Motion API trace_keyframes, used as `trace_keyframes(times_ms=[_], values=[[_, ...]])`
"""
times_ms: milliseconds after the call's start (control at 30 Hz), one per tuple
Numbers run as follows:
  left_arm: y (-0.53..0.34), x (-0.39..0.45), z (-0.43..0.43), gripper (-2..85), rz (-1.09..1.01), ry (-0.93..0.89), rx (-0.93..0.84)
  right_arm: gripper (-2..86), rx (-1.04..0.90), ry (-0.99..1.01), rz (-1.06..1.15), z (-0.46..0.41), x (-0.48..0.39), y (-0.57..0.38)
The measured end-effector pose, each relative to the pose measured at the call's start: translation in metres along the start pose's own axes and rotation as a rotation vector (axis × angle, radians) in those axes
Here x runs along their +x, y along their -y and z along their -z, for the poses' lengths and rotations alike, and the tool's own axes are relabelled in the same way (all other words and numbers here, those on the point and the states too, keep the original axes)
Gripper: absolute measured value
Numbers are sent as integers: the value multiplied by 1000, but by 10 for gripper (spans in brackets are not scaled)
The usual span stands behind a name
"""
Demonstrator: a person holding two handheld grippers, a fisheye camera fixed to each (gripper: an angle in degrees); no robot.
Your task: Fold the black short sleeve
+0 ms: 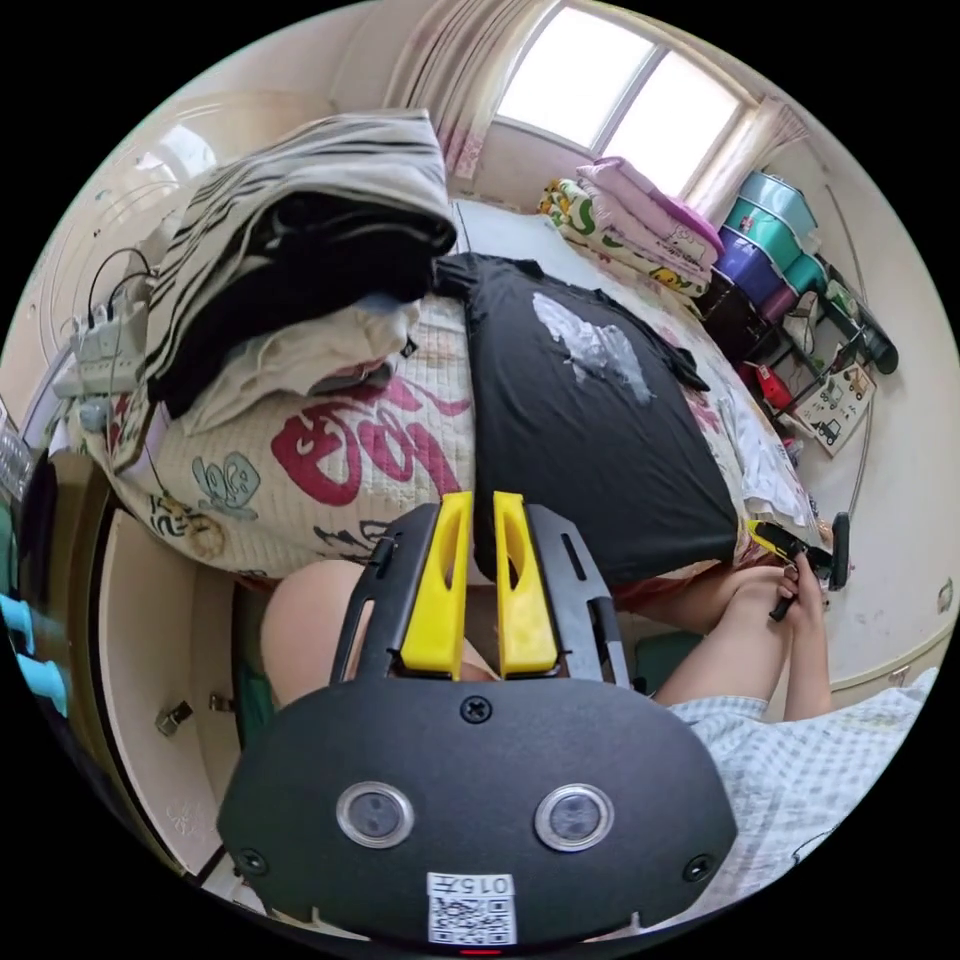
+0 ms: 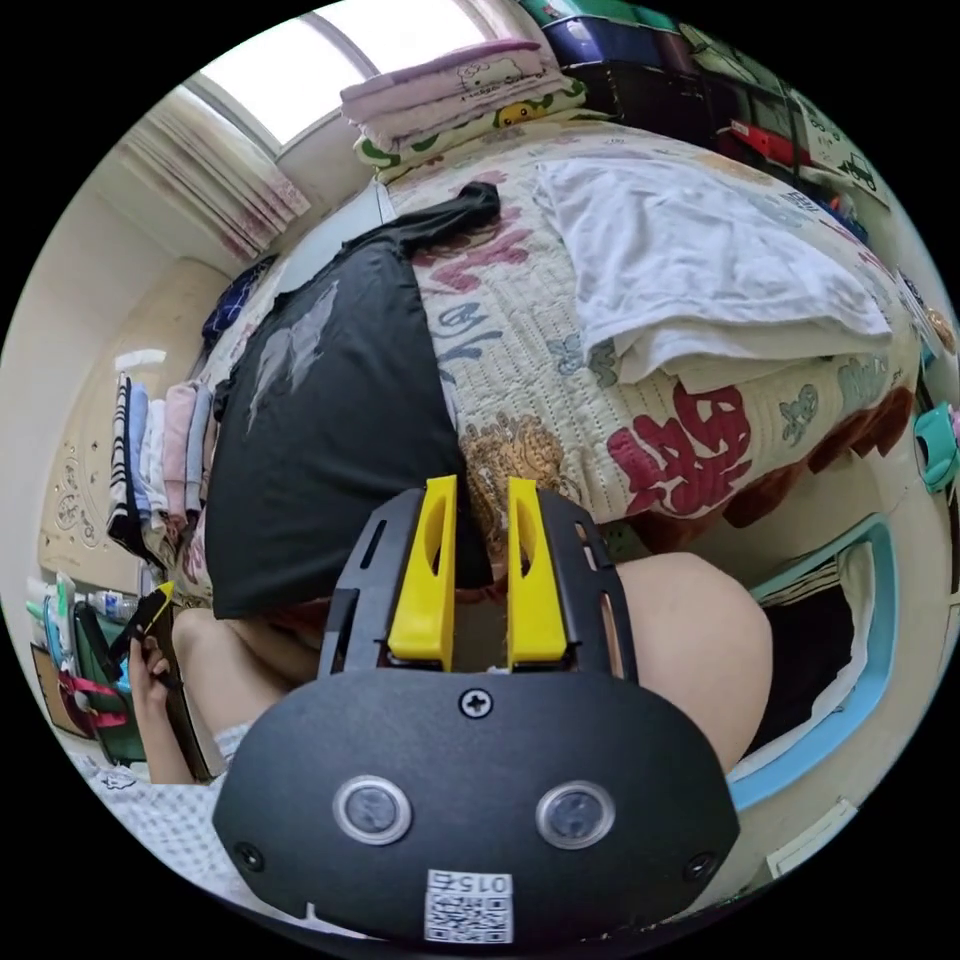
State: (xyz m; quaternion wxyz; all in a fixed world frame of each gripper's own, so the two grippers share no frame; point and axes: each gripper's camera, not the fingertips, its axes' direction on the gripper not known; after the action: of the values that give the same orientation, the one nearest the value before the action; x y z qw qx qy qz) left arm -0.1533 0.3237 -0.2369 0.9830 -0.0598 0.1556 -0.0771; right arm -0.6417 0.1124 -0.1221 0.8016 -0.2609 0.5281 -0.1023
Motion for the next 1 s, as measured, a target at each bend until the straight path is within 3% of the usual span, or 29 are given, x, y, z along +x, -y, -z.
trace_keyframes(times_ms=[300, 400, 600, 767, 833, 900, 1000], values=[[139, 118, -77, 16, -265, -168, 4, 80, 279, 204, -17, 15, 33, 105], [198, 182, -111, 23, -395, -284, -27, 84, 232, 274, -70, -21, 48, 159], [324, 314, -202, 52, -628, -306, -52, 99, 196, 346, -192, -81, 69, 247], [403, 419, -310, 77, -666, -320, -145, 95, 185, 391, -312, -141, 100, 274], [419, 463, -346, 85, -699, -273, -139, 63, 281, 427, -282, -151, 110, 266], [442, 506, -395, 91, -638, -329, -173, 23, 338, 522, -296, -158, 125, 257], [465, 540, -451, 94, -513, -392, -220, 10, 343, 501, -279, -159, 125, 259]])
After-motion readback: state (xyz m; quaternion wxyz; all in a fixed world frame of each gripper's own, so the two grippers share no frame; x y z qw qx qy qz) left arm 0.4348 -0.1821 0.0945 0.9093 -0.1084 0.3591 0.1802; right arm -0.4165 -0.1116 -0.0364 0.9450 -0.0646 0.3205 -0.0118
